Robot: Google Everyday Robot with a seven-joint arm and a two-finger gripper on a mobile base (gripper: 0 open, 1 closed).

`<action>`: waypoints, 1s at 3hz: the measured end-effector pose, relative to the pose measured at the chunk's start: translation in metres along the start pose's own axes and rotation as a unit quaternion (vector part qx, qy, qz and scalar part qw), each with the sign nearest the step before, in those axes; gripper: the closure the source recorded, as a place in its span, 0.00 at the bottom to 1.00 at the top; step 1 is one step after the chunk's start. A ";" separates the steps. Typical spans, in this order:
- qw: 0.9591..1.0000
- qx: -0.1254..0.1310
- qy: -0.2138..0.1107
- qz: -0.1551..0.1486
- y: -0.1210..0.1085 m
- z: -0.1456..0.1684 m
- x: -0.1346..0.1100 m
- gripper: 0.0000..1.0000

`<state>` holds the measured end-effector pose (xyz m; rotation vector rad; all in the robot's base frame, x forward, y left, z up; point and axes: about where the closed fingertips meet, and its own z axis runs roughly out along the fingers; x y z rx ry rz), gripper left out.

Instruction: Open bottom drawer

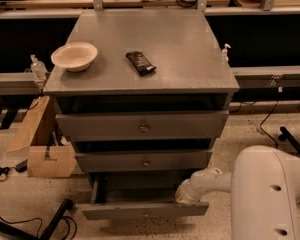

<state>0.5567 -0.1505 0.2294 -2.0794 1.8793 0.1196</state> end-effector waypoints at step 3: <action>0.998 0.037 -0.025 -0.047 -0.077 0.035 0.003 1.00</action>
Offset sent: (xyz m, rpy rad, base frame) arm 0.1148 0.0149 -0.0328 0.0456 -0.1164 0.0844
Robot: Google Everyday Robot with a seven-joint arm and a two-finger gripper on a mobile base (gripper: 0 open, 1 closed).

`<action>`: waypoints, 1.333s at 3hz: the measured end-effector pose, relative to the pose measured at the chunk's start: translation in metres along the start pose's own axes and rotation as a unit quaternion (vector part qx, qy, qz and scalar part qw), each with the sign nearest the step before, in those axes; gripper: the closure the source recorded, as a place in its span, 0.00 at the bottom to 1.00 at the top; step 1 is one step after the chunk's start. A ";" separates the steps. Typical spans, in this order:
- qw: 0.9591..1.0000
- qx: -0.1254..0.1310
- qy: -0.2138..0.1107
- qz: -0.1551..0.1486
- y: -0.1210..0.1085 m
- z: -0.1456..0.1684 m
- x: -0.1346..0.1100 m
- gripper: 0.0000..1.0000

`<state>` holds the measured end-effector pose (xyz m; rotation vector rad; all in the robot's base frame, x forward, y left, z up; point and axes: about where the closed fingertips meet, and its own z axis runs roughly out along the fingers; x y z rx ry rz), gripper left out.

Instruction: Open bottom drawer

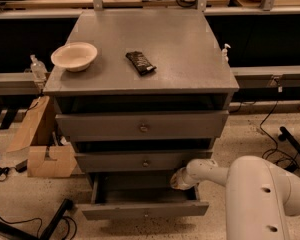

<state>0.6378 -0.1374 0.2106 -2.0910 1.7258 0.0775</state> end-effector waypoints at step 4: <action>1.000 0.000 0.000 0.000 0.000 0.000 0.000 1.00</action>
Offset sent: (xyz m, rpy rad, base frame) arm -0.1198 0.0152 -0.0542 -0.1606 0.2436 0.0166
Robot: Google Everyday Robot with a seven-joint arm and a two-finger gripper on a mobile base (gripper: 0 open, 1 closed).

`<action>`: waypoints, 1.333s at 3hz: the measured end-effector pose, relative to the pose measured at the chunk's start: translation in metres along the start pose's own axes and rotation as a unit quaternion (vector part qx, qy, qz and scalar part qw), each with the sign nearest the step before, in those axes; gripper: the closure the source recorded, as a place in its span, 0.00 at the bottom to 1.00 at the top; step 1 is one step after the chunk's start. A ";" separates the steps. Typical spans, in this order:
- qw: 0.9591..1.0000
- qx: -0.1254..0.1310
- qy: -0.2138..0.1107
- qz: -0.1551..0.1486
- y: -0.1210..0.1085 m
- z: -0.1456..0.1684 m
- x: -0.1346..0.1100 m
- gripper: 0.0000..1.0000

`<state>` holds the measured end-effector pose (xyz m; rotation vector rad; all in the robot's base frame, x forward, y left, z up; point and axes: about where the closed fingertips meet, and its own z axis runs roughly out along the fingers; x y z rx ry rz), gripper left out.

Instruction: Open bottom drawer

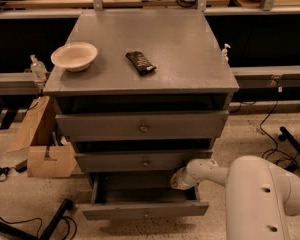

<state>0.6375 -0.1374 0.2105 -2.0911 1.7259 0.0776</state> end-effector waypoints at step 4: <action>0.999 -0.054 -0.002 0.008 0.060 0.009 -0.016 0.51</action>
Offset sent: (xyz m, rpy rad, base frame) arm -0.2826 0.0150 -0.0395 -0.2634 0.5043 0.1064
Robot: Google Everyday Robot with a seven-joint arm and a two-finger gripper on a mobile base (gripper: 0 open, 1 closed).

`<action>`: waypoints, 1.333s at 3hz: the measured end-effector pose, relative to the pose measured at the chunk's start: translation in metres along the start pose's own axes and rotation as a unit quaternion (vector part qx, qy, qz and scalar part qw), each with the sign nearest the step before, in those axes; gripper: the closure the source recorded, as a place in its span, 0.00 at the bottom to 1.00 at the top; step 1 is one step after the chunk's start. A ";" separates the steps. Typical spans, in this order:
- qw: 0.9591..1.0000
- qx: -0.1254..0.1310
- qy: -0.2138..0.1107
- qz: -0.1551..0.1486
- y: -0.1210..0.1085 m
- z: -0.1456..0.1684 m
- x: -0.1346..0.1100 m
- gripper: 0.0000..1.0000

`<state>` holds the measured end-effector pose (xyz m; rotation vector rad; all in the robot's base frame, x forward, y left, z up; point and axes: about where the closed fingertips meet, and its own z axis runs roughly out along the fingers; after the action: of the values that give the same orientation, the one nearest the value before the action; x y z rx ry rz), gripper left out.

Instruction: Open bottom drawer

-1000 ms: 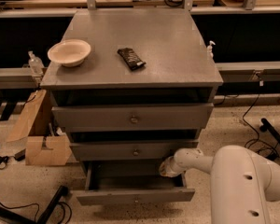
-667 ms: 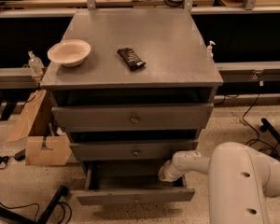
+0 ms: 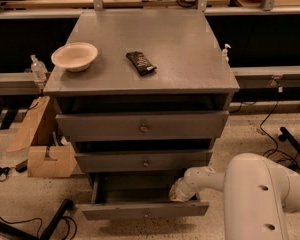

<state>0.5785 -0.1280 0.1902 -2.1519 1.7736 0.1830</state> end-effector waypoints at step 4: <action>1.000 -0.005 -0.002 0.000 0.004 0.005 -0.002 0.76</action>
Offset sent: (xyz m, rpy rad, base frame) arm -0.0011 0.0007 -0.0011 0.0005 0.0022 0.0009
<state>0.5746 -0.1250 0.1857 -2.1564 1.7735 0.1957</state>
